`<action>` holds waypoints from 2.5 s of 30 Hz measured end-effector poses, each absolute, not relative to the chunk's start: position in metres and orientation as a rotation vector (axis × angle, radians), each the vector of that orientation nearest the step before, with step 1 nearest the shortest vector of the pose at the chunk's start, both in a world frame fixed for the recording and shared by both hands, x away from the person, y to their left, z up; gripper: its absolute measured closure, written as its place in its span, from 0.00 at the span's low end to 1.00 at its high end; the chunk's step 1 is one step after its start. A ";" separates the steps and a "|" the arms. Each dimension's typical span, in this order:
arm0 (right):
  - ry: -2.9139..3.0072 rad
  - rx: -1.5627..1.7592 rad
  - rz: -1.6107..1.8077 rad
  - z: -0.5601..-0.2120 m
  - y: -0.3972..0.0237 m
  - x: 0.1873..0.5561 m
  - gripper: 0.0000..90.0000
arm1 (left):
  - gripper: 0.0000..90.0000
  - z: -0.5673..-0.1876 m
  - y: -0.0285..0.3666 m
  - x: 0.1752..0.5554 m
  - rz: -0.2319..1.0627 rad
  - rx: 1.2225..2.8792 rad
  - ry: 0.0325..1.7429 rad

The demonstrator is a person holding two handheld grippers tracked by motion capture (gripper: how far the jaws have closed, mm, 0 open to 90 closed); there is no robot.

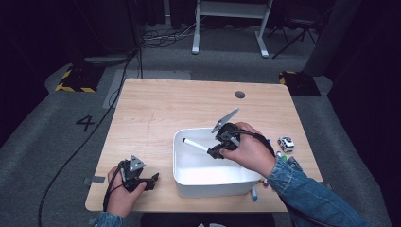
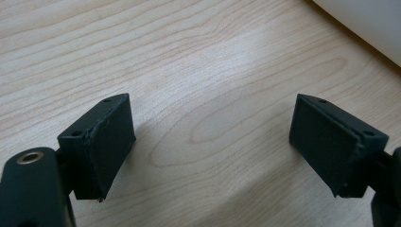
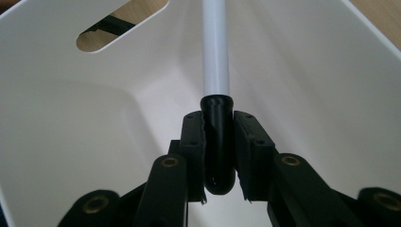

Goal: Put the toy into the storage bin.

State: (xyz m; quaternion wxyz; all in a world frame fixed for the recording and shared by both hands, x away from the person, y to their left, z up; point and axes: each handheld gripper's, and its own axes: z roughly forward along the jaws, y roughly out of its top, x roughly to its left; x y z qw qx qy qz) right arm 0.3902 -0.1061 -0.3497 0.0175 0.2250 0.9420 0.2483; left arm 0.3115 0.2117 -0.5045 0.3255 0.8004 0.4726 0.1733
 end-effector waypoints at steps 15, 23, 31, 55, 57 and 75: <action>2.974 0.724 0.647 -0.370 -0.081 0.404 0.83 | 0.17 -0.505 0.212 0.312 0.453 2.097 1.238; 2.977 0.708 0.615 -0.379 -0.073 0.408 0.83 | 0.17 -0.505 0.212 0.312 0.453 2.098 1.238; 2.966 0.715 0.547 -0.390 -0.063 0.411 0.83 | 0.17 -0.505 0.212 0.312 0.453 2.098 1.238; 2.927 0.773 0.744 -0.377 -0.096 0.398 0.68 | 0.17 -0.505 0.212 0.312 0.452 2.098 1.238; 2.904 0.786 0.782 -0.369 -0.105 0.395 0.68 | 0.17 -0.504 0.212 0.312 0.452 2.099 1.238; 2.649 1.002 1.052 -0.328 -0.226 0.352 0.66 | 0.16 -0.504 0.212 0.312 0.442 2.100 1.234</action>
